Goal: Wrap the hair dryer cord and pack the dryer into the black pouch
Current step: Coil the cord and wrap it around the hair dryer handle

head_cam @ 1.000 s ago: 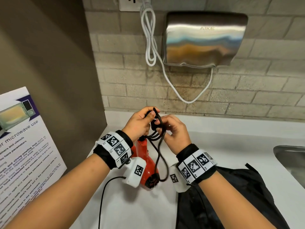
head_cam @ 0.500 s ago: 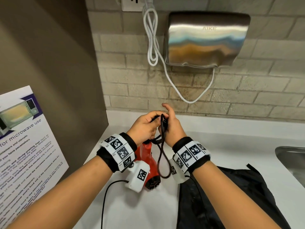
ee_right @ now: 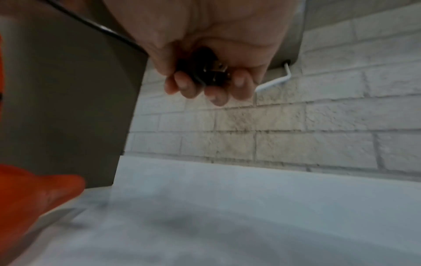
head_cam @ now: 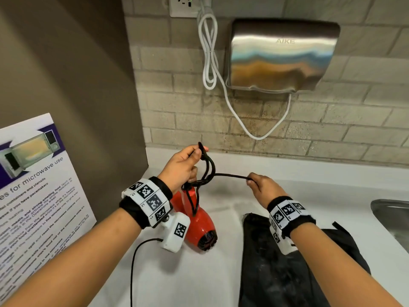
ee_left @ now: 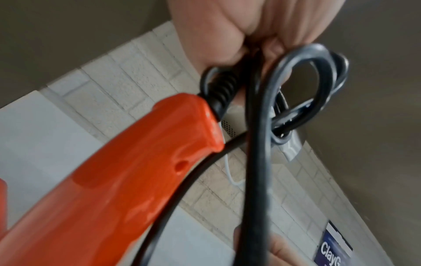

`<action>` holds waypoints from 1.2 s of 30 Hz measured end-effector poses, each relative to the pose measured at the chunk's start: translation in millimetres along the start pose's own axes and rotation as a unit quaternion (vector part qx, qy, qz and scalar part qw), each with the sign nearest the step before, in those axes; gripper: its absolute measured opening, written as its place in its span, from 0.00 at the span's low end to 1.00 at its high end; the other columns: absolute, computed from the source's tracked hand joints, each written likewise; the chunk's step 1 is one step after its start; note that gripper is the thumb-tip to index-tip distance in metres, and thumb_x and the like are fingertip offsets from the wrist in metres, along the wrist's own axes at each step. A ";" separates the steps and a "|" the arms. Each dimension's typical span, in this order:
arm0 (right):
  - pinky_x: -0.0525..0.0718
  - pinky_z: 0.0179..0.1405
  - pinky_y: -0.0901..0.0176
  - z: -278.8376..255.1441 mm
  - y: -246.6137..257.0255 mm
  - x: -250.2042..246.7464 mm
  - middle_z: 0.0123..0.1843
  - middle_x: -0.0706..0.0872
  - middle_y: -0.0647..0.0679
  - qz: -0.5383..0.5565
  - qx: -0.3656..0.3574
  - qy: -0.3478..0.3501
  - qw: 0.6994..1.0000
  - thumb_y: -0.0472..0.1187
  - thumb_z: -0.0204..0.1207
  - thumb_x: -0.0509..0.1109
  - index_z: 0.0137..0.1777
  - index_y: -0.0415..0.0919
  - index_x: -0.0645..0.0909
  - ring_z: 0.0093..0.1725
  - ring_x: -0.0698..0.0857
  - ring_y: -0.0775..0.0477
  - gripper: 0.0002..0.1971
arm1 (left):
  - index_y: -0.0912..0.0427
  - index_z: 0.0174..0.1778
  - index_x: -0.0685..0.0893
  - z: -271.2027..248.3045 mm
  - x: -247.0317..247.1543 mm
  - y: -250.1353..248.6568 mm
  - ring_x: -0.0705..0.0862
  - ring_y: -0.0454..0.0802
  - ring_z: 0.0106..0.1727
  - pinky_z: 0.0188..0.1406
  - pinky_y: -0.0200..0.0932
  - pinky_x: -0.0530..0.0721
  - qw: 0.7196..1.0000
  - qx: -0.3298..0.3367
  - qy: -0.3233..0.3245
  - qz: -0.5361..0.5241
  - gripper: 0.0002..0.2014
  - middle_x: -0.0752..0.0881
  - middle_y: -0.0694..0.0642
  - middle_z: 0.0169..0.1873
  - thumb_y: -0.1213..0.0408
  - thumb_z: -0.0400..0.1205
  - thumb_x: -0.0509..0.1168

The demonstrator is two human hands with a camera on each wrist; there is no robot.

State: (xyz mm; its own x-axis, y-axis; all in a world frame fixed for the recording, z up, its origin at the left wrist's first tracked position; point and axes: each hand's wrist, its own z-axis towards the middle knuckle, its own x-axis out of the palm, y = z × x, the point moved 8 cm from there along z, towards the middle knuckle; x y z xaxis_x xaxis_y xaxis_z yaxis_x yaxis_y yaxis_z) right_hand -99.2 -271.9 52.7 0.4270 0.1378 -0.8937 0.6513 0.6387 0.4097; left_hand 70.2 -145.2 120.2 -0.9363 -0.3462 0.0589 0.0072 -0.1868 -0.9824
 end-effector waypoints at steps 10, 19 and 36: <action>0.72 0.43 0.58 -5.8 -77.2 37.2 0.45 0.79 0.40 0.046 0.200 0.069 0.976 0.40 0.81 0.52 0.43 0.46 0.74 0.44 0.77 0.41 0.10 | 0.51 0.50 0.80 -2.5 -9.6 0.1 0.57 0.38 0.13 0.16 0.31 0.54 0.999 0.002 -0.002 0.034 0.11 0.78 0.49 0.37 0.61 0.86 0.51; 0.75 0.60 0.61 -4.7 1.5 48.7 0.59 0.82 0.48 0.111 0.078 0.076 0.988 0.39 0.77 0.63 0.67 0.55 0.74 0.58 0.80 0.46 0.19 | 0.50 0.63 0.78 -5.1 -0.6 -0.4 0.57 0.37 0.14 0.14 0.28 0.56 1.000 0.002 0.025 0.007 0.14 0.74 0.45 0.28 0.64 0.86 0.52; 0.73 0.25 0.73 24.4 74.2 12.0 0.28 0.77 0.51 0.345 -0.006 -0.041 0.938 0.29 0.80 0.57 0.46 0.42 0.80 0.19 0.72 0.62 0.12 | 0.54 0.45 0.76 -3.0 -2.8 1.1 0.57 0.37 0.12 0.12 0.28 0.57 0.999 -0.017 0.037 0.011 0.13 0.72 0.53 0.31 0.60 0.87 0.47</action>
State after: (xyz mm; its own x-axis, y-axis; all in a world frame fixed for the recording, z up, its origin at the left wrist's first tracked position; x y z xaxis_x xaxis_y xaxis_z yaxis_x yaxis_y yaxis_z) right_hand -30.5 -241.3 76.9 0.7918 0.4625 -0.3990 0.1950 0.4277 0.8826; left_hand 71.8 -141.7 118.4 -0.9597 -0.2798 0.0253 0.0170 -0.1478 -0.9889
